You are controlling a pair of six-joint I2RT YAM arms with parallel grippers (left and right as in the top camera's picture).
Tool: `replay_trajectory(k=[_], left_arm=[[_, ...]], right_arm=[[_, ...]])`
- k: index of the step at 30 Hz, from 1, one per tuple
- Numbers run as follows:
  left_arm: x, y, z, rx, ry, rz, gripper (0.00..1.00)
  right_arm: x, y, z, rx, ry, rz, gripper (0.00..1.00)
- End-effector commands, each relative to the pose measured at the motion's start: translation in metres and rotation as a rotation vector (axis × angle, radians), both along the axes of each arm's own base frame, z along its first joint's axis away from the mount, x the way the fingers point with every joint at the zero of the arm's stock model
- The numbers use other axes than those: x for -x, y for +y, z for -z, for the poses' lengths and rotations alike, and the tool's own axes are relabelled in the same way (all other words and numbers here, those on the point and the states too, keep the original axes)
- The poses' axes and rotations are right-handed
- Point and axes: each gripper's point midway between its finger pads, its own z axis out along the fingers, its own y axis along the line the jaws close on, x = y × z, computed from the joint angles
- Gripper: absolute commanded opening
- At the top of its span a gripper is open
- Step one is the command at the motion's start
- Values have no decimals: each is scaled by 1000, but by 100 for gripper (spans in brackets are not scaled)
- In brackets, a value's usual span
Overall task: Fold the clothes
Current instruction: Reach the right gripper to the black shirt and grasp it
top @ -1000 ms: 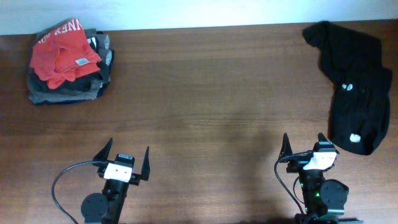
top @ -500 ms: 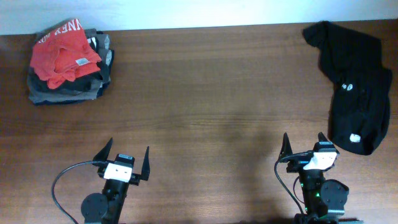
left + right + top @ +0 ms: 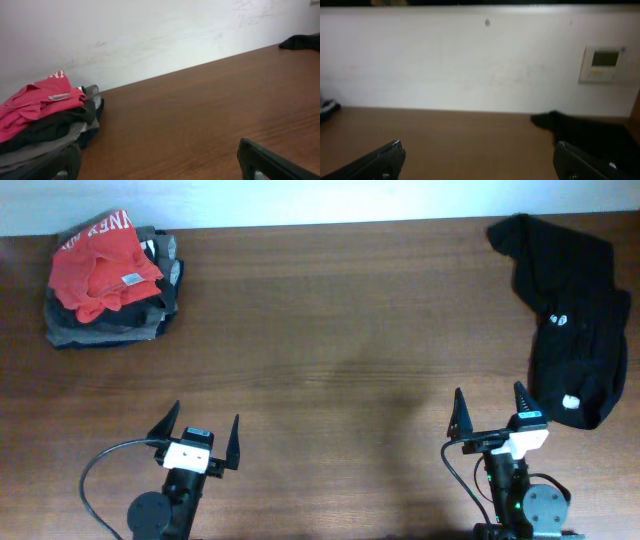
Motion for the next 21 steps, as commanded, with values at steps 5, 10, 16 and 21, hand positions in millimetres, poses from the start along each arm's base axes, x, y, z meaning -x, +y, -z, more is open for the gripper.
replay_trajectory(k=[5,10,16,21], left_arm=[[0,-1,-37,17,31,8,99],[-13,-1,-50,17,123,7,99],[-42,-1,-64,18,307,6,99],[-74,-2,-86,18,436,5,99]], right_arm=[[20,3,-65,10,-112,-1,99],[22,3,-68,4,-54,-1,99],[22,3,-87,-3,18,0,99],[8,3,-104,-16,147,-9,99]])
